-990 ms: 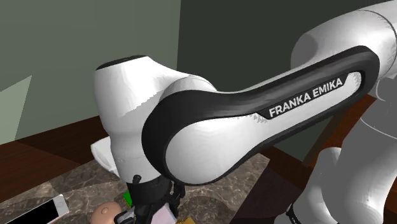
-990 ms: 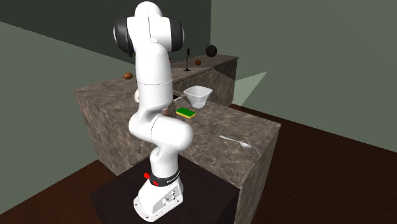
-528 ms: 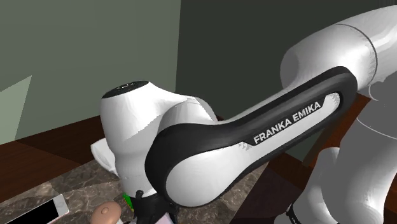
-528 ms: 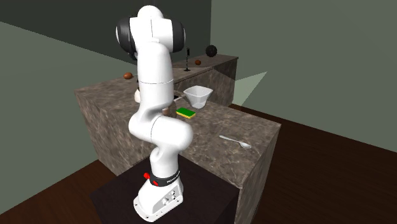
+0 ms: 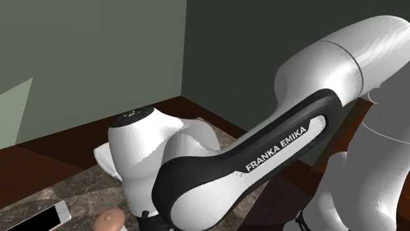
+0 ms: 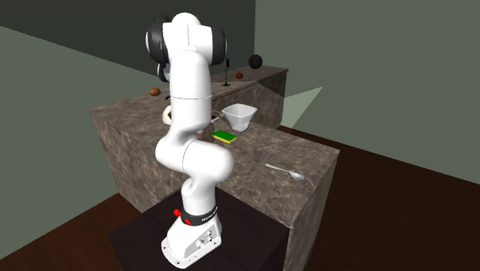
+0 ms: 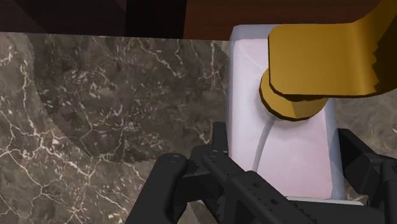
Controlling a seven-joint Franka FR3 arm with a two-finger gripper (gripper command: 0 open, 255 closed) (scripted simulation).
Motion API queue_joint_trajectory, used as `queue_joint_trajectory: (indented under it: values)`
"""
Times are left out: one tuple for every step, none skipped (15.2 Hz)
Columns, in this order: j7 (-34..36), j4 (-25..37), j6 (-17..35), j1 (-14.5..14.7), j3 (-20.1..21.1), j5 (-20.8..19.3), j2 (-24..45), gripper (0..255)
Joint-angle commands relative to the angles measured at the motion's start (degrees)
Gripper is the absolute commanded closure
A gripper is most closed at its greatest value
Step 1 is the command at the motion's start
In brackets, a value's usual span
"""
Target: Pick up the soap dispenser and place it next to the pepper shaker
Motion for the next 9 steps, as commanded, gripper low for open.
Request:
queue_joint_trajectory:
  values:
    - [0.21,-0.70,1.47,0.17,-0.03,-0.46,0.85,255]
    - [0.32,-1.02,2.21,0.26,-0.07,-0.74,1.34,255]
    - [0.44,-1.33,2.95,0.35,-0.12,-1.02,1.85,255]
    - [0.57,-1.63,3.69,0.44,-0.18,-1.32,2.37,255]
    - [0.79,-2.12,4.94,0.61,-0.29,-1.86,3.28,255]
    - [0.79,-2.12,4.94,0.61,-0.30,-1.85,3.28,255]
    - [0.79,-2.12,4.94,0.62,-0.30,-1.85,3.27,255]
    - [0.79,-2.12,4.94,0.63,-0.31,-1.85,3.27,255]
    - [0.79,-2.12,4.94,0.63,-0.31,-1.85,3.27,255]
